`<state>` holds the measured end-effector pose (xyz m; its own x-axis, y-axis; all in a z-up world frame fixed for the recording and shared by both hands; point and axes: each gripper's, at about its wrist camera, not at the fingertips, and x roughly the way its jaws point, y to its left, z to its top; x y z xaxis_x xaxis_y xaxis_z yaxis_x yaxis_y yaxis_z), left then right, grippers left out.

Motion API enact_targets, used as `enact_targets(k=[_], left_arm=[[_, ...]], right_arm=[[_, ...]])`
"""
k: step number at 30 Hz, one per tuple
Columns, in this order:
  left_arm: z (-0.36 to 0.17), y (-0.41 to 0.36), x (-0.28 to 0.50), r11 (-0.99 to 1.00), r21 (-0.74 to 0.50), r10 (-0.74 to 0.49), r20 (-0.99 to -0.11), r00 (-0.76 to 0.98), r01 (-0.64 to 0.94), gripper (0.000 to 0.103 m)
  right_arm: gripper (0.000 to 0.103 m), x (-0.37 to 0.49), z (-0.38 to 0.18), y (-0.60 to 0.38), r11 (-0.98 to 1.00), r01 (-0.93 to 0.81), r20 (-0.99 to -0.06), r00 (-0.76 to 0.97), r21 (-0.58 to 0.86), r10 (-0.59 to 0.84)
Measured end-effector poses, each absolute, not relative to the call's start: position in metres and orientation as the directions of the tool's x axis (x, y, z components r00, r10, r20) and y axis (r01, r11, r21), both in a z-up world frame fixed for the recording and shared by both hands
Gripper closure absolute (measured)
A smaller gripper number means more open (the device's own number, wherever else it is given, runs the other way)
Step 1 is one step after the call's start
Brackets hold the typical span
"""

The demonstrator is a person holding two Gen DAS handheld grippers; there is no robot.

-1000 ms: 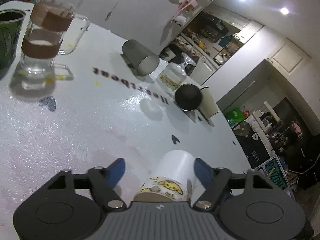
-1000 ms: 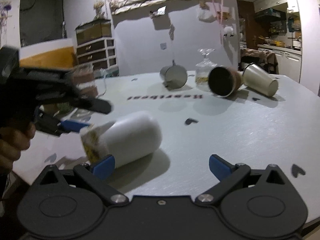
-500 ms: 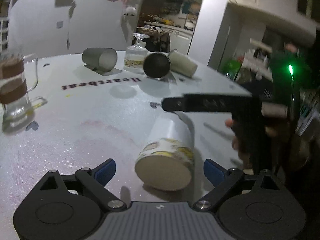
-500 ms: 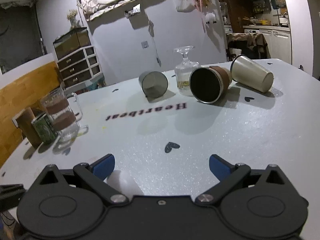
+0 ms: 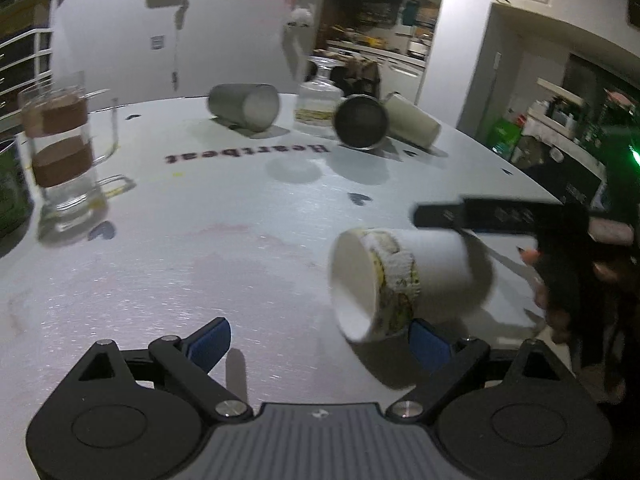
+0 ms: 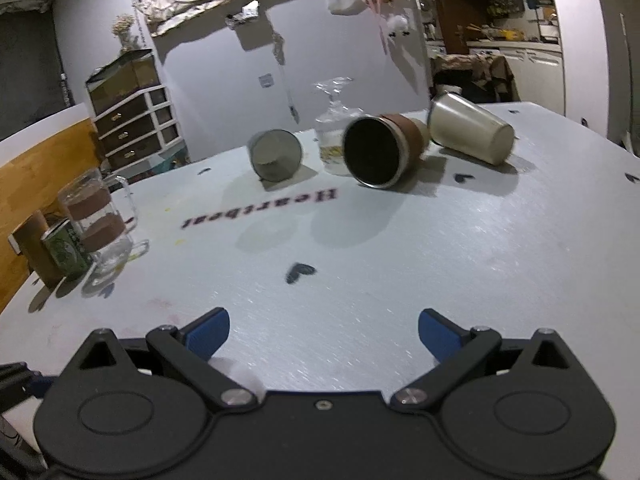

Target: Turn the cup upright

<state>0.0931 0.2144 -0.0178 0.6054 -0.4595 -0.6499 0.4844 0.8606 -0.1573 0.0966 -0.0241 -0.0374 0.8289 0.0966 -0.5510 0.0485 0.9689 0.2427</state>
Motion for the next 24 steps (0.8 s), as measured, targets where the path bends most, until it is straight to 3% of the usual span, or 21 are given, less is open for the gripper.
enact_targets(k=[14,19,21,24], left_arm=[[-0.014,0.233,0.126,0.906,-0.225,-0.417,-0.617,0.667,0.359,0.009],[-0.002,0.239,0.118,0.863,-0.316,-0.504,-0.587,0.634,0.394,0.012],[0.004,0.24,0.113,0.823,-0.368,-0.568,-0.558,0.605,0.433,0.013],[0.007,0.235,0.104,0.756,-0.426,-0.654,-0.532,0.539,0.497,0.018]], right_arm=[[0.002,0.057,-0.045,-0.011,0.971,-0.02,-0.576,0.802,0.239,0.158],[0.002,0.054,-0.041,-0.016,0.964,-0.002,-0.562,0.812,0.266,0.157],[0.003,0.053,-0.037,-0.022,0.946,-0.005,-0.549,0.813,0.323,0.192],[0.012,0.056,-0.035,-0.032,0.884,-0.04,-0.529,0.788,0.466,0.315]])
